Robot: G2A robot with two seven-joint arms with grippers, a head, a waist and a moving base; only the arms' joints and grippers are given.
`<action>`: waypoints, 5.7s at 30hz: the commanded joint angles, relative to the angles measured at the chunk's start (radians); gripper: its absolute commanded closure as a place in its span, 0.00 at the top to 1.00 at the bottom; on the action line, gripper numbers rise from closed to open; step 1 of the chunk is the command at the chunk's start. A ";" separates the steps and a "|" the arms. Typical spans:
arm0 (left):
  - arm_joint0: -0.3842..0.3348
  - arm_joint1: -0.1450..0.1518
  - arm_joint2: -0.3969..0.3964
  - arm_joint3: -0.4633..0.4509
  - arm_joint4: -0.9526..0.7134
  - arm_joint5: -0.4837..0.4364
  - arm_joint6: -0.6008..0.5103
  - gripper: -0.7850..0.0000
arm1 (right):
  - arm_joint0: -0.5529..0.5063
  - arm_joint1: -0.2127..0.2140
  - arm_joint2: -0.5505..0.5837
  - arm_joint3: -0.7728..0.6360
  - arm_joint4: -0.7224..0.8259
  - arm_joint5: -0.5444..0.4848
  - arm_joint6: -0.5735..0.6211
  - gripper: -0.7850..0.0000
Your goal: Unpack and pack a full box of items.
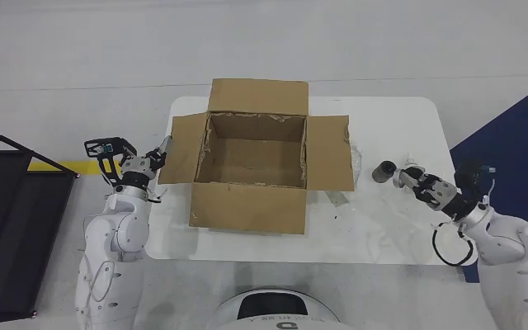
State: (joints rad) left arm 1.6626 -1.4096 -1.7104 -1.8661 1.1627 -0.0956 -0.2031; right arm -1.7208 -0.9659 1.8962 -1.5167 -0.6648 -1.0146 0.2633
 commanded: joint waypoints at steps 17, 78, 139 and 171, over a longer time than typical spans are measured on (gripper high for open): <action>0.000 0.000 0.000 0.000 0.000 0.000 0.000 1.00 | 0.094 -0.013 -0.153 -0.160 0.181 0.064 -0.036 0.00; 0.000 0.000 0.000 0.000 0.000 0.000 0.000 1.00 | 0.607 -0.182 -0.977 -0.065 -0.231 0.685 0.014 0.58; 0.000 0.000 0.000 0.000 0.000 0.000 0.000 1.00 | 0.206 -0.035 -0.136 0.018 -0.097 0.634 0.180 1.00; 0.000 0.000 0.000 0.000 0.000 0.000 0.000 1.00 | 0.196 -0.020 -0.135 0.135 -0.251 0.718 0.314 0.87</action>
State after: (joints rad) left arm 1.6626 -1.4096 -1.7104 -1.8661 1.1627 -0.0956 -0.2031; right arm -1.5271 -0.9856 1.7664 -1.3822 -0.9043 -0.3039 0.5693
